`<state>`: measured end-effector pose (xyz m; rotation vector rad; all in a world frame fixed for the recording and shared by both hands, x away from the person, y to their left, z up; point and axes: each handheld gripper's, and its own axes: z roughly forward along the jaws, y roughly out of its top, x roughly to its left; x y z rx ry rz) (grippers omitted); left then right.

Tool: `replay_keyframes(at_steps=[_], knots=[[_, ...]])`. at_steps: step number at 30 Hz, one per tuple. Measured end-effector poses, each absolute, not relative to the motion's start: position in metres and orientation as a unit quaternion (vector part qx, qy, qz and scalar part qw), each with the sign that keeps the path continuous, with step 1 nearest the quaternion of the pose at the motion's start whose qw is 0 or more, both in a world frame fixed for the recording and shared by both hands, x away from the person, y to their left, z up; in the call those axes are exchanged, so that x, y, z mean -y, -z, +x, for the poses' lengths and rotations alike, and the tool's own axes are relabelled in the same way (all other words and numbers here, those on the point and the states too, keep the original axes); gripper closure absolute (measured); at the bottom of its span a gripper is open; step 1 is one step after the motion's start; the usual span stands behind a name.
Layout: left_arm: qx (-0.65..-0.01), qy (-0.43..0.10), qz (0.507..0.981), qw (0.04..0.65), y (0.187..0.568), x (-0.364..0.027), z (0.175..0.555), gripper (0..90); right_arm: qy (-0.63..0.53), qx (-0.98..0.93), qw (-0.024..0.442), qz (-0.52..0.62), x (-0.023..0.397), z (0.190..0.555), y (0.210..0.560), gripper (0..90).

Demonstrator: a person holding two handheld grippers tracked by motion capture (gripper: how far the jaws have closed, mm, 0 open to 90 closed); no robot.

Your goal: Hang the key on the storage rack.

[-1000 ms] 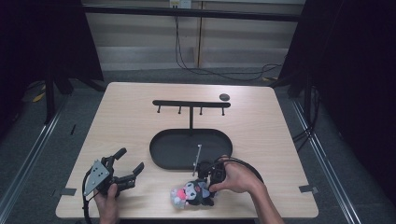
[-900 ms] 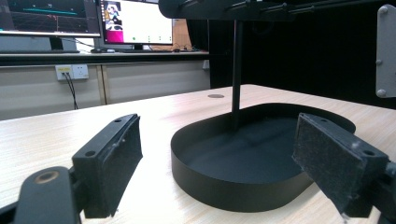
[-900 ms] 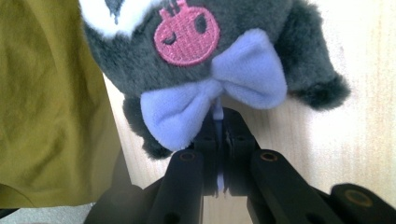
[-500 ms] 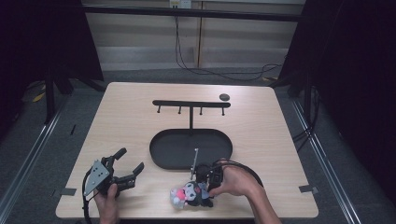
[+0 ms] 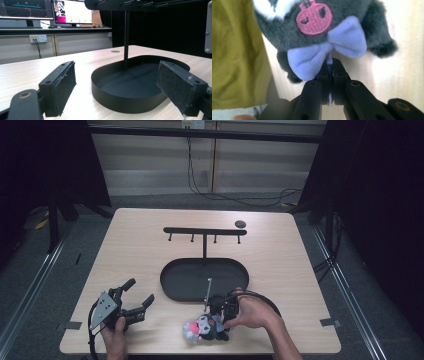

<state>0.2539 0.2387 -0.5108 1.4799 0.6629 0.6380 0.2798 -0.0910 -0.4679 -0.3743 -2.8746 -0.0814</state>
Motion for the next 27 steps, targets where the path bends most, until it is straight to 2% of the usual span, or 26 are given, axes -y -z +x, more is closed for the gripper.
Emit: replay_keyframes(at_steps=[9, 27], knots=[[-0.29, -0.281, 0.652, 0.642, 0.511, -0.239, 0.254, 15.3, 0.04, 0.984, 0.117, -0.131, 0.095, 0.283, 0.465, 87.1], [-0.29, -0.281, 0.652, 0.642, 0.511, -0.239, 0.254, 15.3, 0.073, 0.98, 0.12, -0.138, 0.102, 0.287, 0.431, 87.1]])
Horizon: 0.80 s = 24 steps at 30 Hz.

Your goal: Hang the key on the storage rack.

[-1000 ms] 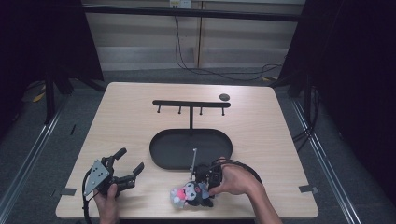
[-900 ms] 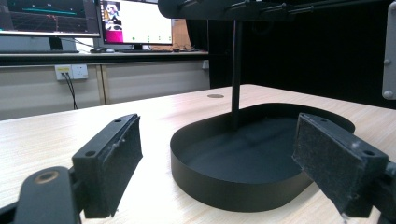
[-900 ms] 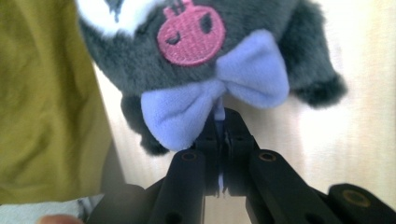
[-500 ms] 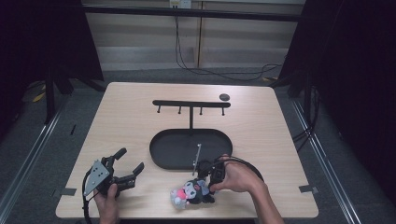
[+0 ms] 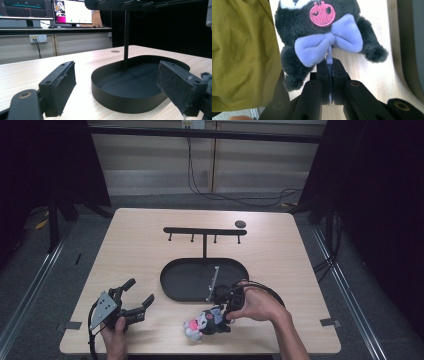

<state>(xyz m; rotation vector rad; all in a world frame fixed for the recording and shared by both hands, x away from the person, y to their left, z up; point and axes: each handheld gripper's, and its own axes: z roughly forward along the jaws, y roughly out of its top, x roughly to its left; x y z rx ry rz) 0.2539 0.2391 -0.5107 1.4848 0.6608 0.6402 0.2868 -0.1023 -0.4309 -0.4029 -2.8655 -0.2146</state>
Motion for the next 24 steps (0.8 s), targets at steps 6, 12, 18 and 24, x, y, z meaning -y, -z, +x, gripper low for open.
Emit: replay_keyframes(at_steps=[6, 12, 18, 24], knots=[[-0.29, -0.281, 0.652, 0.642, 0.511, -0.239, 0.254, 15.3, 0.078, 0.981, 0.117, -0.137, 0.101, 0.289, 0.42, 87.1], [-0.29, -0.281, 0.652, 0.642, 0.511, -0.239, 0.254, 15.3, 0.073, 0.982, 0.118, -0.13, 0.1, 0.29, 0.411, 87.1], [-0.29, -0.281, 0.652, 0.642, 0.511, -0.239, 0.254, 15.3, 0.081, 0.983, 0.108, -0.125, 0.099, 0.291, 0.399, 87.2], [-0.29, -0.281, 0.652, 0.642, 0.511, -0.239, 0.254, 15.3, 0.081, 0.984, 0.102, -0.124, 0.097, 0.294, 0.389, 87.2]])
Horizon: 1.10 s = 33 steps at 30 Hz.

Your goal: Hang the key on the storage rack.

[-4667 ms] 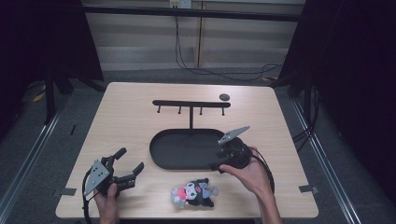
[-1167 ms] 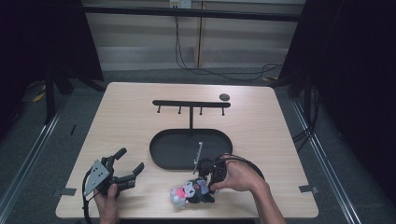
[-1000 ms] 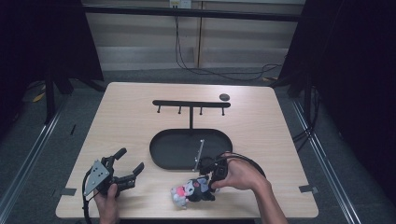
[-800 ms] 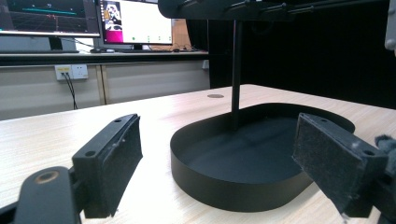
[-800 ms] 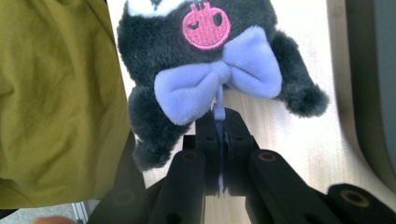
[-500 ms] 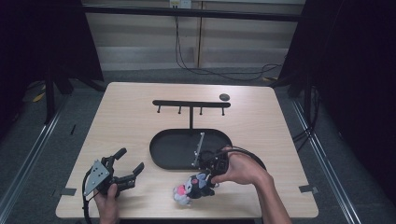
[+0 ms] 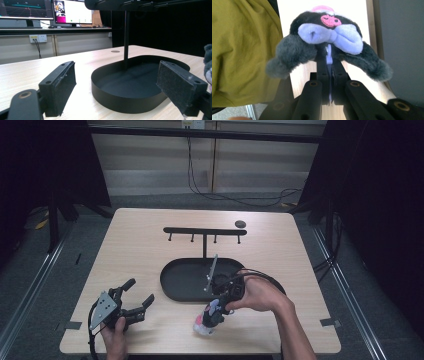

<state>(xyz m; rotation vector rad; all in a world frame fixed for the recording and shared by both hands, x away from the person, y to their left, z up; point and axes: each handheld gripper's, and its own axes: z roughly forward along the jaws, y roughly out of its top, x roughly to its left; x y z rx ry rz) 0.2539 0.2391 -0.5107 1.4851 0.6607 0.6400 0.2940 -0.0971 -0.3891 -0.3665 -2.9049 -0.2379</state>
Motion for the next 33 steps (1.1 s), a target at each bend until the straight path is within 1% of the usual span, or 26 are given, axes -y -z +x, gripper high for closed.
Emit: replay_keyframes(at_steps=[12, 28, 33], knots=[[-0.29, -0.281, 0.652, 0.642, 0.511, -0.239, 0.254, 15.3, 0.086, 0.984, 0.098, -0.125, 0.095, 0.303, 0.374, 87.3], [-0.29, -0.281, 0.652, 0.642, 0.511, -0.239, 0.254, 15.3, 0.082, 0.988, 0.07, -0.112, 0.082, 0.318, 0.35, 87.3], [-0.291, -0.28, 0.65, 0.644, 0.511, -0.239, 0.254, 15.3, 0.081, 0.988, 0.071, -0.111, 0.078, 0.326, 0.343, 87.3]])
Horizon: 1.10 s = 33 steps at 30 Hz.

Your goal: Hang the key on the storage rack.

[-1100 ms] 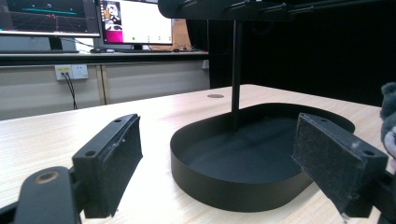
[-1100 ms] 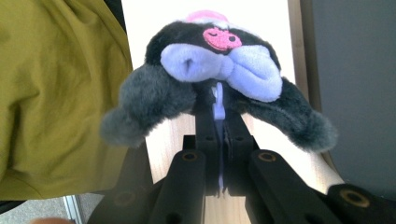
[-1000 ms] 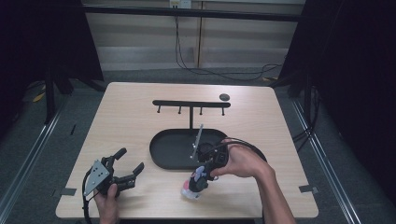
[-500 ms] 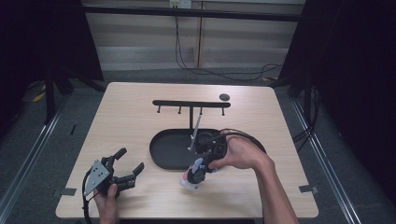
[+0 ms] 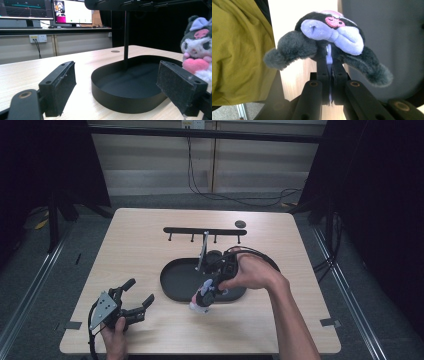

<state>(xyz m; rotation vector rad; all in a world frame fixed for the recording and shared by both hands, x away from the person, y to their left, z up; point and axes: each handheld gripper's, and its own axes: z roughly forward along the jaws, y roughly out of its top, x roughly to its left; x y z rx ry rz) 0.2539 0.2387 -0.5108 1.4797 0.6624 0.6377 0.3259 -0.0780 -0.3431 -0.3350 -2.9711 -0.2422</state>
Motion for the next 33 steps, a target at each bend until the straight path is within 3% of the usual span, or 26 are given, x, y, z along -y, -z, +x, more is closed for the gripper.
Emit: replay_keyframes(at_steps=[33], knots=[[-0.289, -0.281, 0.651, 0.643, 0.511, -0.239, 0.254, 15.4, 0.033, 0.994, 0.053, -0.085, 0.035, 0.379, 0.306, 87.2]])
